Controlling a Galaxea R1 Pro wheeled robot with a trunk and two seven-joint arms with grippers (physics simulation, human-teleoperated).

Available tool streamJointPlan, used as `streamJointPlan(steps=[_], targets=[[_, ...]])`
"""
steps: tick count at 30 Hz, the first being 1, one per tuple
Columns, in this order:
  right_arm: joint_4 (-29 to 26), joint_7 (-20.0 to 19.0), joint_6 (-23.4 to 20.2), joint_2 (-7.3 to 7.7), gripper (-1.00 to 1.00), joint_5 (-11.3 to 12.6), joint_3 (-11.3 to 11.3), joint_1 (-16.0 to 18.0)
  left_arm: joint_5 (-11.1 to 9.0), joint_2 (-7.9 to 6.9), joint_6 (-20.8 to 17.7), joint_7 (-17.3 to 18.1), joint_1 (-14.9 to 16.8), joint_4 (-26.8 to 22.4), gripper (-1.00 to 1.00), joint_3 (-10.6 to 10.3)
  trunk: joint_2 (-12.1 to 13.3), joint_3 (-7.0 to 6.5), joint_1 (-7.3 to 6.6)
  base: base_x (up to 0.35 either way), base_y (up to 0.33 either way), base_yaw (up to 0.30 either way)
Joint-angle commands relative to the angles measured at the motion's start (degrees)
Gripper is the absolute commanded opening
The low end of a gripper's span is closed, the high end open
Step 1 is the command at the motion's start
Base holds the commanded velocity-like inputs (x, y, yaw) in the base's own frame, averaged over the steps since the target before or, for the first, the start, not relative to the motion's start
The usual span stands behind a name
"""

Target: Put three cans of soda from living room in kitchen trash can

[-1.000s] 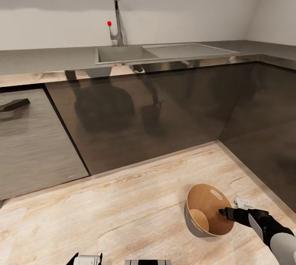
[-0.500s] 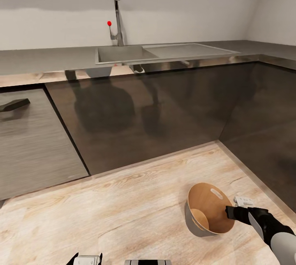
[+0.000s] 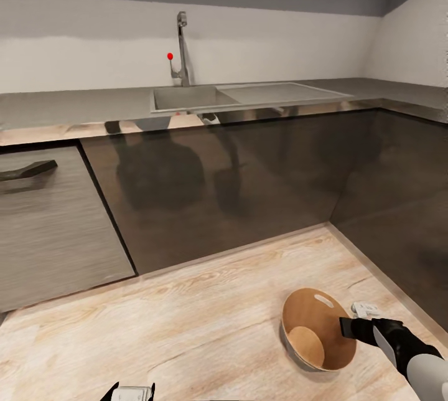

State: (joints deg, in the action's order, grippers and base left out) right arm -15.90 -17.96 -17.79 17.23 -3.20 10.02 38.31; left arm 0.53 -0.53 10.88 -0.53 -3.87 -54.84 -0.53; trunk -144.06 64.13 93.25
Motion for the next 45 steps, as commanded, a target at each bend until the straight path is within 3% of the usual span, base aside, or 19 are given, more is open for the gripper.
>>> streamJointPlan(steps=[1,3,4,45], targets=[[-0.01,-0.01,-0.05,-0.17,-1.0,0.32,0.11,0.01,0.0,0.0,-0.02,0.0,0.0,0.0,1.0,0.0,0.01,-0.23,-0.03,0.0,0.0,0.0],[-0.01,0.01,-0.05,-0.38,-1.0,0.3,0.13,0.01,0.0,0.0,-0.05,0.0,0.0,0.0,1.0,0.0,0.04,-0.67,-0.08,0.0,0.0,0.0],[-0.01,0.01,-0.06,-1.62,-1.0,0.21,-0.05,-0.15,-0.06,0.0,-0.01,0.0,0.0,0.0,1.0,-0.01,0.05,-0.9,-0.1,0.0,0.0,0.0],[0.19,0.03,-0.05,-2.72,-1.0,0.22,-0.22,-0.41,-0.08,0.0,0.02,-0.05,0.0,-0.01,1.0,-0.02,0.6,-9.98,-1.16,0.0,0.0,0.0]])
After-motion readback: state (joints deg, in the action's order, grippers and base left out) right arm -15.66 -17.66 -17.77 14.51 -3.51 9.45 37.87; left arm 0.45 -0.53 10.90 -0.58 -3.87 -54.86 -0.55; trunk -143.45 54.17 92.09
